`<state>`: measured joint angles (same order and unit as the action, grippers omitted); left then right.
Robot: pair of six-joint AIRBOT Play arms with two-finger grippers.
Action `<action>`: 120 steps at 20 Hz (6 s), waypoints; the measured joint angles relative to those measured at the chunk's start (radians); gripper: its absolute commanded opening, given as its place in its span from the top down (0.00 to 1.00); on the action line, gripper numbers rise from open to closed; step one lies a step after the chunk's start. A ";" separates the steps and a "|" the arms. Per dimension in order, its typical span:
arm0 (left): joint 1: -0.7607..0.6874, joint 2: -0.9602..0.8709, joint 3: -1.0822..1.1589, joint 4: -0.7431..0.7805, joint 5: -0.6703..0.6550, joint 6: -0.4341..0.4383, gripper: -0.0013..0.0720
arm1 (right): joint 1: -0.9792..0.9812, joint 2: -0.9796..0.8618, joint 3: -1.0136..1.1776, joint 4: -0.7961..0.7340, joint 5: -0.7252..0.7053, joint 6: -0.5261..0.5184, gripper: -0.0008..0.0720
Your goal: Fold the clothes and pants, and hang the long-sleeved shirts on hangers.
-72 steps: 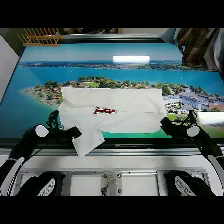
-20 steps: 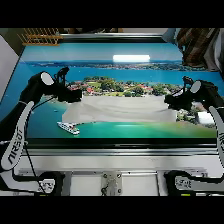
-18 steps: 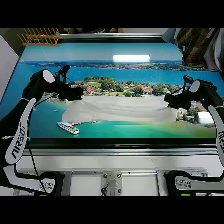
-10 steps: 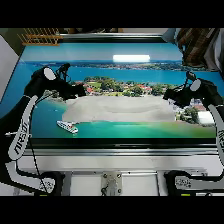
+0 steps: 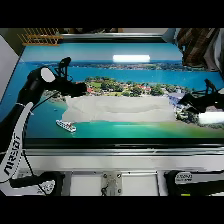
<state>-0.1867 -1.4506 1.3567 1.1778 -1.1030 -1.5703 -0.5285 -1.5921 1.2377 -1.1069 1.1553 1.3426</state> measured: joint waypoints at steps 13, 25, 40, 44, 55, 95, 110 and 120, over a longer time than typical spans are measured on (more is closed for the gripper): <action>-0.159 0.016 -0.039 -0.003 0.135 -0.053 0.97 | 0.085 -0.197 -0.042 0.310 0.004 -0.150 0.83; -0.248 -0.204 0.040 -0.090 0.207 -0.063 0.97 | 0.146 -0.036 0.137 0.097 0.149 -0.080 0.98; -0.465 -0.712 0.592 -0.108 0.075 -0.059 0.97 | 0.513 0.090 0.592 -0.132 0.391 0.163 0.98; -0.459 -0.736 0.638 -0.106 0.047 -0.060 0.97 | 0.562 0.092 0.619 -0.137 0.395 0.207 0.98; -0.159 -0.561 0.653 -0.097 0.011 -0.060 0.97 | 0.782 0.084 0.627 -0.131 0.291 0.468 0.98; -0.053 -0.105 0.651 0.033 -0.200 0.053 0.97 | 0.600 -0.110 -0.078 0.375 -0.201 0.033 0.00; -0.064 -0.104 0.651 0.026 -0.239 -0.011 0.97 | 0.475 0.011 -0.003 0.390 -0.333 -0.183 0.98; -0.064 -0.104 0.651 0.025 -0.248 -0.027 0.97 | -0.210 0.222 -0.033 -0.028 -0.238 0.167 0.98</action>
<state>-0.2512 -1.5543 2.0079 1.2026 -1.3506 -1.5970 -0.7383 -1.3701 1.2049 -1.1347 0.9173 1.5097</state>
